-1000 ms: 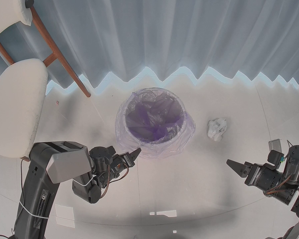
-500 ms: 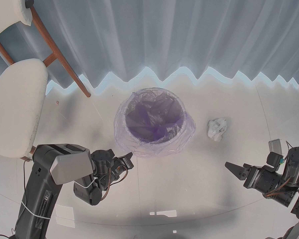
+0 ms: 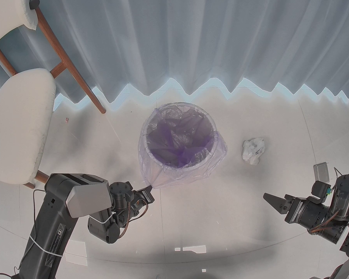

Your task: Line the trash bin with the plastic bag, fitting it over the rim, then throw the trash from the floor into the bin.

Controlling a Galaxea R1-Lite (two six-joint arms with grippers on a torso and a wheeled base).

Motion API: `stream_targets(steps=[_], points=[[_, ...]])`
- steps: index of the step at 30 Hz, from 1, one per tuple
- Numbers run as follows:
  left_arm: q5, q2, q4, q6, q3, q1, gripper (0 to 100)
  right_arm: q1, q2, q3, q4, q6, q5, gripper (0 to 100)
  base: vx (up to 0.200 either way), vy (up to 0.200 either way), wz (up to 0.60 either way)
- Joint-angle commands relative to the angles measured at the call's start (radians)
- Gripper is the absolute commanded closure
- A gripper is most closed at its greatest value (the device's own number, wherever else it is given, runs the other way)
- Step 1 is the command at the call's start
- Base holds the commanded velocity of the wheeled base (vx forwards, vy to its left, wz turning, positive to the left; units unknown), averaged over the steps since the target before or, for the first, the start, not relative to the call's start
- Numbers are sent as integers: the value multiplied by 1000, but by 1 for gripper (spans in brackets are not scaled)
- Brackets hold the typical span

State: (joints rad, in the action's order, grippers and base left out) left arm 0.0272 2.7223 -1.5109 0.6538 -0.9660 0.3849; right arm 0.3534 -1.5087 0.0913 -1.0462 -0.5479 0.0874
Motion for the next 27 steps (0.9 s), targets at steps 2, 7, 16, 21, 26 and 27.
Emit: stream_targets(steps=[2, 7, 16, 21, 26, 27], points=[[-3, 10, 1, 0, -19, 2, 100, 1, -1, -15, 0, 0, 0, 0, 0, 0, 0], [-20, 10, 1, -10, -19, 8, 100, -1, 1, -31, 0, 0, 9, 0, 0, 0, 0], [-59, -58, 0, -6, 66, 29, 0, -4, -2, -36, 5, -3, 25, 0, 0, 0, 0], [-38, -248, 0, -2, 239, 78, 0, -51, -53, -31, 9, -3, 21, 0, 0, 0, 0], [13, -489, 0, -11, 504, 131, 0, -86, -177, 33, -5, 2, 8, 0, 0, 0, 0], [25, -553, 0, -11, 552, 137, 0, -94, -208, 50, -5, 2, -9, 0, 0, 0, 0]])
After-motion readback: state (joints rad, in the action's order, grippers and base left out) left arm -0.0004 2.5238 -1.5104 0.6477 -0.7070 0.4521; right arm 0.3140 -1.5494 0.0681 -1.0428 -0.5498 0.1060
